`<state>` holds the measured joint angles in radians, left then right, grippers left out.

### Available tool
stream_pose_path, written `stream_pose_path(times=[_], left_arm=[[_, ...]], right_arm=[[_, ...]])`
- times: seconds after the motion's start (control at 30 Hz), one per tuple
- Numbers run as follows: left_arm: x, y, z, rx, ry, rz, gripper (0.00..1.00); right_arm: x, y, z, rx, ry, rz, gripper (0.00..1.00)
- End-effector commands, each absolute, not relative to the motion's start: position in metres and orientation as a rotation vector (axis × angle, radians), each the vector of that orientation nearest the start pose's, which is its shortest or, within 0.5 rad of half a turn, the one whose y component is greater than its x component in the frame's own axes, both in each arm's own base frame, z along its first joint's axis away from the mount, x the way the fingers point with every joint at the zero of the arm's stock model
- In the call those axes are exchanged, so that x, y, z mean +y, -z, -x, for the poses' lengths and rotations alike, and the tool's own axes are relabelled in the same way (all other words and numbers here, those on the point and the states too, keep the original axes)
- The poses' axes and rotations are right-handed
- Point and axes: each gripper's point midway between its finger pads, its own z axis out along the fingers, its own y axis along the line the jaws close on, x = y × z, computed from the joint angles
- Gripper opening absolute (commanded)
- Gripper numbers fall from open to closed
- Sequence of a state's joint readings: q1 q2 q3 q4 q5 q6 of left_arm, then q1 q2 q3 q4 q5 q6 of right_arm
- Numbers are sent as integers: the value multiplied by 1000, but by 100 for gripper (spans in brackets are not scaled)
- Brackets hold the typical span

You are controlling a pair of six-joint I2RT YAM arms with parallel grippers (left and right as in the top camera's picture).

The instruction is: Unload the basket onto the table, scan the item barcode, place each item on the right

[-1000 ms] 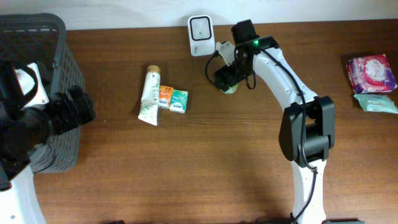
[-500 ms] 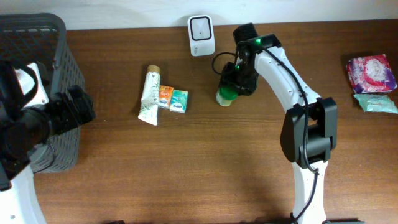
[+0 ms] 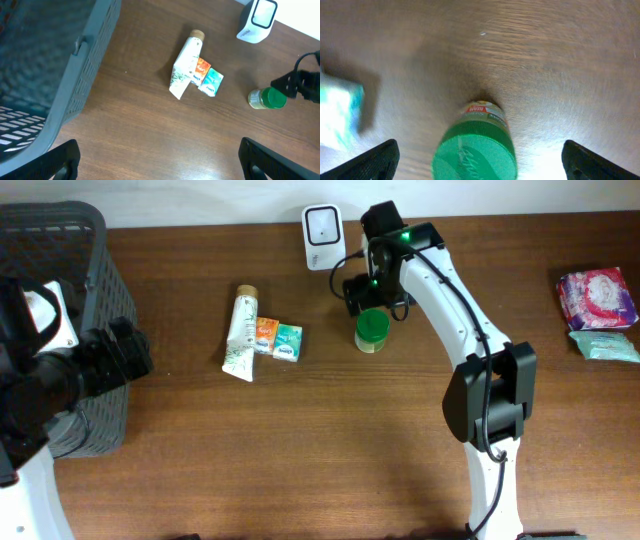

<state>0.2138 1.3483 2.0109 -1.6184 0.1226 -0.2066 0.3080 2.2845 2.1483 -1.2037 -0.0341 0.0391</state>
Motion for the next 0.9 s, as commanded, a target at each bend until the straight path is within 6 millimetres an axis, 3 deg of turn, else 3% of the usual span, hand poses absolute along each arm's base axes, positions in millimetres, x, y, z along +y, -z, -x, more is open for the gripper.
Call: stream_pose_path(times=[0.0, 0.17, 0.2, 0.27, 0.33, 0.37, 0.43, 0.47, 0.5, 0.57, 0.63, 0.77, 0.87], left_arm=[[36, -370, -257, 2471, 154, 496, 99], [36, -370, -257, 2471, 154, 496, 99], [36, -370, -257, 2471, 154, 496, 99], [36, -370, -257, 2471, 154, 496, 99], [36, -370, -257, 2471, 154, 496, 99], [36, -370, -257, 2471, 154, 496, 99], [36, -370, -257, 2471, 154, 496, 99], [36, -370, -257, 2471, 154, 496, 99], [36, -370, -257, 2471, 154, 496, 99], [36, -370, -257, 2471, 154, 496, 99], [36, -370, -257, 2471, 153, 496, 99], [36, -370, -257, 2471, 154, 496, 99], [36, -370, -257, 2471, 154, 496, 99]], right_arm=[[156, -80, -463, 2820, -83, 906, 99], [169, -56, -450, 2846, -225, 915, 100], [169, -55, -450, 2852, -225, 901, 83], [169, -55, -452, 2883, -229, 780, 76], [169, -56, -453, 2939, -246, 566, 55], [169, -55, -452, 2967, -254, 453, 50], [168, -56, -449, 3025, -269, 184, 49], [167, -56, -444, 3058, -271, 1, 57], [166, -58, -440, 3083, -268, -205, 57], [164, -58, -434, 3093, -254, -464, 57], [151, -57, -436, 3028, -124, -708, 64], [147, -56, -437, 2947, -68, -931, 91], [146, -56, -435, 2947, -67, -961, 99]])
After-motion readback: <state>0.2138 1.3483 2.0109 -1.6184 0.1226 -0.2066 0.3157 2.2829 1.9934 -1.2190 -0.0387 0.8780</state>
